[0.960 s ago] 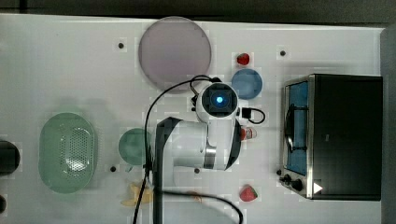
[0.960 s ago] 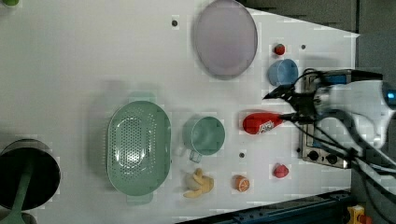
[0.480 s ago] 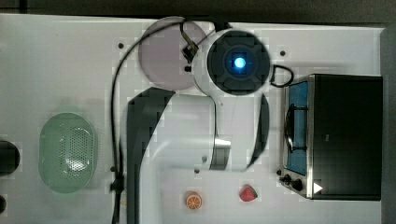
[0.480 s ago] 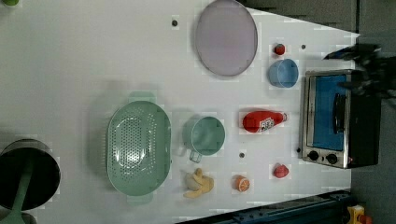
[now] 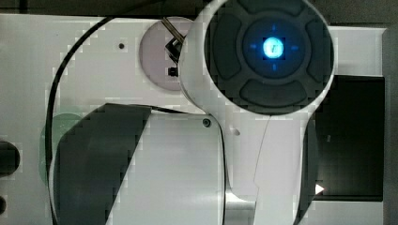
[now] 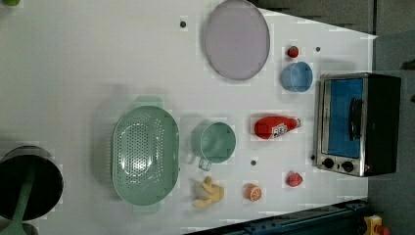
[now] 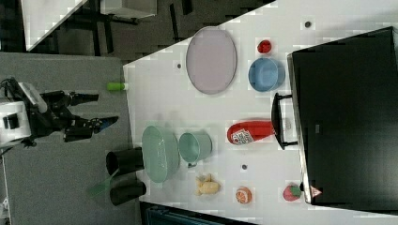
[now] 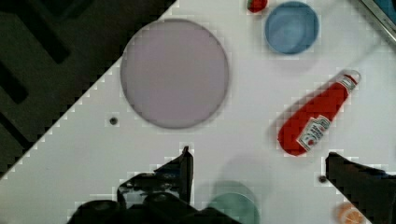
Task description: Pick Ketchup from oven and place it on table.
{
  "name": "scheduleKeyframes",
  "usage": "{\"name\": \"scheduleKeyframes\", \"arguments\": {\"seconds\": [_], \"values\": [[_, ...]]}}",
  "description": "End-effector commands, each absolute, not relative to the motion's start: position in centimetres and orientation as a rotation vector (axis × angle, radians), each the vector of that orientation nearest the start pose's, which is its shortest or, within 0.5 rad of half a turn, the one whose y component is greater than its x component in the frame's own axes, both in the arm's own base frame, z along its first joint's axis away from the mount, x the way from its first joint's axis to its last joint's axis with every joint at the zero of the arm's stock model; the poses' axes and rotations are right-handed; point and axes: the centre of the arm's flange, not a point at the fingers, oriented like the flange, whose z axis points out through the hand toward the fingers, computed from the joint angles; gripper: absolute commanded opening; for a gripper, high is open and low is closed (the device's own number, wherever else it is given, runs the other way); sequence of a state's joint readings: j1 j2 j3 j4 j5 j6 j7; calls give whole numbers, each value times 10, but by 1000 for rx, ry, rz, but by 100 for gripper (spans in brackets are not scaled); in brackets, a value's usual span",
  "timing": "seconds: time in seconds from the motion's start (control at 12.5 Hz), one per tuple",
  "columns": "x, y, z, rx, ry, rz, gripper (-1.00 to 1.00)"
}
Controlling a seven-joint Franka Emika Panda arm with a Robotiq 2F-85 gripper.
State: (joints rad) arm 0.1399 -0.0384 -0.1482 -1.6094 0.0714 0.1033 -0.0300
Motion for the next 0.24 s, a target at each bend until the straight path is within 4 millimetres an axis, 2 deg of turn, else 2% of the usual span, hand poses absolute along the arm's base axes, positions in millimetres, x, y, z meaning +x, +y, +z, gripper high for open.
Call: {"name": "scheduleKeyframes", "arguments": {"seconds": [0.08,0.24], "values": [[555,-19,628,-2854,1235,-23,100],[548,-17,633,-2891,1239,27,100]]}}
